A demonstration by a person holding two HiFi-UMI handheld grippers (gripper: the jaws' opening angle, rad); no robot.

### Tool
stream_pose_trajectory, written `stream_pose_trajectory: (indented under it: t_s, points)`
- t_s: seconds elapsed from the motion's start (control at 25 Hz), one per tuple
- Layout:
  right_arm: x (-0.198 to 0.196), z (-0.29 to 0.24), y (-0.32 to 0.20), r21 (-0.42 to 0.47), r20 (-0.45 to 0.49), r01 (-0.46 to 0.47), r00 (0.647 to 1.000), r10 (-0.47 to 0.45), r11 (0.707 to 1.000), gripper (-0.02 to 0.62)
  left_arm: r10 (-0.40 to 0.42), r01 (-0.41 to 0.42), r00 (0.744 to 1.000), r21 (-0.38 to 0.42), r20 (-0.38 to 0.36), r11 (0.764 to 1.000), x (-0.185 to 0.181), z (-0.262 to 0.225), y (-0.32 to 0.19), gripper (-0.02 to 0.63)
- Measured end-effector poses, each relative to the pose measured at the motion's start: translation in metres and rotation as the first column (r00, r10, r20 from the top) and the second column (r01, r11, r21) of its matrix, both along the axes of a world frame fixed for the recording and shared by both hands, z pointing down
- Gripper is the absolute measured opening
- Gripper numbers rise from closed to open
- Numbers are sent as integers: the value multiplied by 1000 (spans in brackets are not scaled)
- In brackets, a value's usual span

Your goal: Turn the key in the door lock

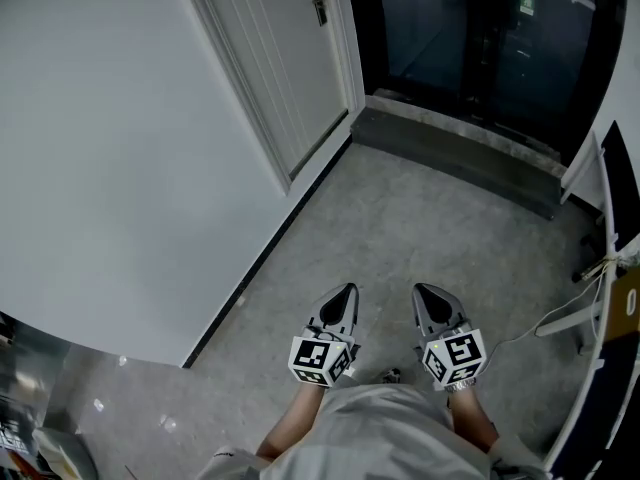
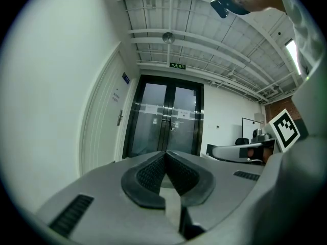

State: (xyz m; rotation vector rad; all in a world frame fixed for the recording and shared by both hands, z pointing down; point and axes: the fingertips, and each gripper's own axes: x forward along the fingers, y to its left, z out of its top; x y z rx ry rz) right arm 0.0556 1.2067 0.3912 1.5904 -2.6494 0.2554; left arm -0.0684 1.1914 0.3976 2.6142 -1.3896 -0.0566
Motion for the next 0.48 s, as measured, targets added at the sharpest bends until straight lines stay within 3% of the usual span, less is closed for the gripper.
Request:
stream_pose_trajectory:
  t_s: [0.24, 0.48]
  points:
    - [5, -1, -36, -20, 58, -8, 998, 9, 1000, -11, 2, -2, 1000, -12, 3, 1000, 9, 0, -31, 9]
    - [12, 12, -80, -59, 38, -46, 998, 48, 997, -11, 7, -7, 1000, -25, 10, 1000, 11, 8, -78, 9]
